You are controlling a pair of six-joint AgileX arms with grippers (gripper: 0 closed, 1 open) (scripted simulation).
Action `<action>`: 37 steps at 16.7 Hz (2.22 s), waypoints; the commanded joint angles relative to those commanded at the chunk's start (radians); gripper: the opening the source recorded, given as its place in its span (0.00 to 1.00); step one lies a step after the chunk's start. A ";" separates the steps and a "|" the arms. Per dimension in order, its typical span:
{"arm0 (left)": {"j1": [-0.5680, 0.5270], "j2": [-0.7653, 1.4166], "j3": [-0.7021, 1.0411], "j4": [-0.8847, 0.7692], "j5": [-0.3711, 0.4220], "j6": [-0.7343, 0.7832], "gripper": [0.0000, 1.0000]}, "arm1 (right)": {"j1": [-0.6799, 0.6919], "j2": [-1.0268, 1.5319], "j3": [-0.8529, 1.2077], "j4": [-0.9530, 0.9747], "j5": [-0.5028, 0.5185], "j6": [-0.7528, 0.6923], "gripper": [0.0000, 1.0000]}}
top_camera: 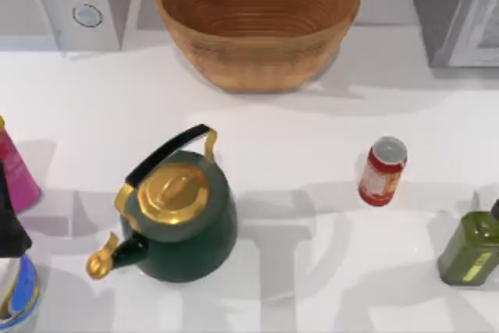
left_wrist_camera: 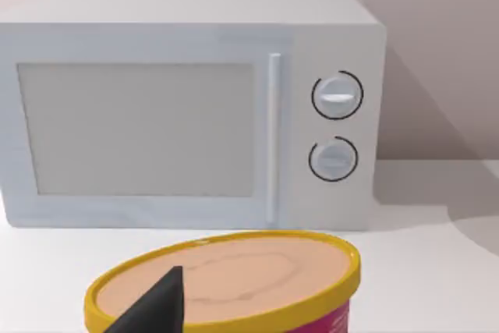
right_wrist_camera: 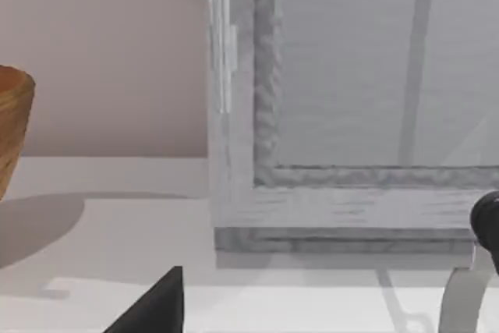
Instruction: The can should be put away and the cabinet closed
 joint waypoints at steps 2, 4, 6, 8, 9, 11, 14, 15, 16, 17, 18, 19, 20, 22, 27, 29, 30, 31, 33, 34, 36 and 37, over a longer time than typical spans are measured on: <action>0.000 0.000 0.000 0.000 0.000 0.000 1.00 | 0.001 0.001 0.001 0.000 0.000 0.001 1.00; 0.000 0.000 0.000 0.000 0.000 0.000 1.00 | 0.026 0.034 0.033 -0.003 0.004 0.022 1.00; 0.000 0.000 0.000 0.000 0.000 0.000 1.00 | 0.083 0.108 0.105 -0.009 0.014 0.069 1.00; 0.000 0.000 0.000 0.000 0.000 0.000 1.00 | 0.164 0.224 0.213 -0.017 0.031 0.134 1.00; 0.000 0.000 0.000 0.000 0.000 0.000 1.00 | 0.208 0.297 0.274 -0.021 0.043 0.169 1.00; 0.000 0.000 0.000 0.000 0.000 0.000 1.00 | 0.300 0.474 0.394 -0.028 0.074 0.242 1.00; 0.000 0.000 0.000 0.000 0.000 0.000 1.00 | 0.435 0.783 0.558 -0.036 0.143 0.350 1.00; 0.000 0.000 0.000 0.000 0.000 0.000 1.00 | 0.476 0.891 0.602 -0.039 0.171 0.383 1.00; 0.000 0.000 0.000 0.000 0.000 0.000 1.00 | 0.515 0.998 0.641 -0.042 0.202 0.414 1.00; 0.000 0.000 0.000 0.000 0.000 0.000 1.00 | 0.551 1.098 0.674 -0.044 0.235 0.442 1.00; 0.000 0.000 0.000 0.000 0.000 0.000 1.00 | 0.583 1.189 0.700 -0.047 0.269 0.468 1.00; 0.000 0.000 0.000 0.000 0.000 0.000 1.00 | 0.611 1.270 0.718 -0.050 0.303 0.490 1.00; 0.000 0.000 0.000 0.000 0.000 0.000 1.00 | 0.636 1.341 0.729 -0.053 0.337 0.510 1.00; 0.000 0.000 0.000 0.000 0.000 0.000 1.00 | 0.674 1.453 0.729 -0.062 0.401 0.541 1.00; 0.000 0.000 0.000 0.000 0.000 0.000 1.00 | 0.710 1.558 0.699 -0.079 0.482 0.571 1.00; 0.000 0.000 0.000 0.000 0.000 0.000 1.00 | 0.710 1.558 0.699 -0.079 0.482 0.571 1.00; 0.000 0.000 0.000 0.000 0.000 0.000 1.00 | 0.710 1.558 0.699 -0.079 0.482 0.571 1.00; 0.000 0.000 0.000 0.000 0.000 0.000 1.00 | 0.706 1.556 0.700 -0.078 0.480 0.570 1.00; 0.000 0.000 0.000 0.000 0.000 0.000 1.00 | 0.697 1.568 0.711 -0.072 0.476 0.559 1.00; 0.000 0.000 0.000 0.000 0.000 0.000 1.00 | 0.686 1.585 0.722 -0.060 0.470 0.547 1.00; 0.000 0.000 0.000 0.000 0.000 0.000 1.00 | 0.660 1.636 0.741 -0.017 0.455 0.525 1.00; 0.000 0.000 0.000 0.000 0.000 0.000 1.00 | 0.649 1.668 0.745 0.012 0.448 0.515 1.00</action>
